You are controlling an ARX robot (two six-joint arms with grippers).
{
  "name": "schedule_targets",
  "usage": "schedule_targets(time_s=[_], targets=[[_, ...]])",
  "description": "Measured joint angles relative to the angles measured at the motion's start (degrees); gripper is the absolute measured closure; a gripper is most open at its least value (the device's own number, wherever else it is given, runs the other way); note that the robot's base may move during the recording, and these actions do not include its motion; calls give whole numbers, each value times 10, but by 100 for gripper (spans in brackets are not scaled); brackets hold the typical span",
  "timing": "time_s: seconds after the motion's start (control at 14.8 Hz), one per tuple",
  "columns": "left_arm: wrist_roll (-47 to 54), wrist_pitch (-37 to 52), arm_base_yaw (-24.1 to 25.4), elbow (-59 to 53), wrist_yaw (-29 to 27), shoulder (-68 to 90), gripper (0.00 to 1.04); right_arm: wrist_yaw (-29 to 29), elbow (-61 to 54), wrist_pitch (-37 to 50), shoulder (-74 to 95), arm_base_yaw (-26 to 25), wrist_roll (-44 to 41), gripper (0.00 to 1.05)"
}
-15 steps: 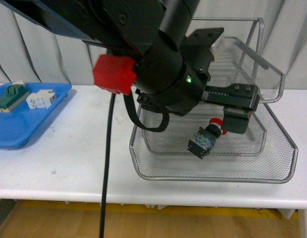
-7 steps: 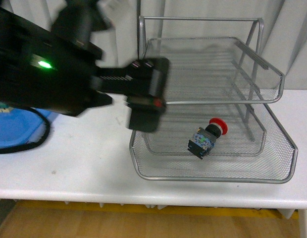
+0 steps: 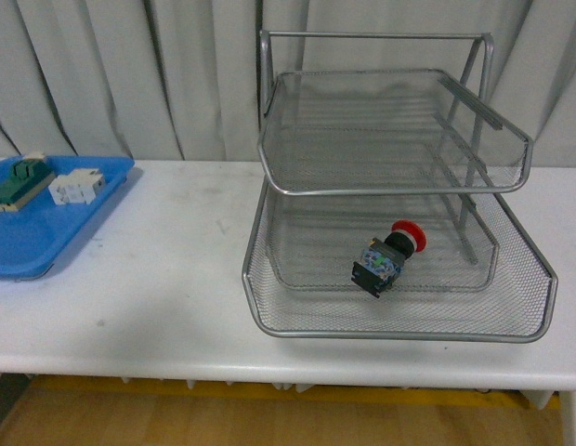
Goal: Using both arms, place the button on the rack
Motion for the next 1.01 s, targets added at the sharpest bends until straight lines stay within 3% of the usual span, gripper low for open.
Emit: schedule_targets(time_s=[0.14,0.34,0.47,0.54,0.61,1.01], targets=[[2,-17,20,-30,19,-50,103,0,0,0,0,0,0,6],[2,-56,42,-66,44,-122,103,0,0,0,0,0,0,6],[2,-92,94,-84,92,-174,103,0,0,0,0,0,0,6],[2,-108,100,-91,89,-198,103,0,0,0,0,0,0,6],[2,-73,95,-108,98,-205,103,0,0,0,0,0,0,6],[2,-216,95,-118,97,-342,103,0,0,0,0,0,0,6]])
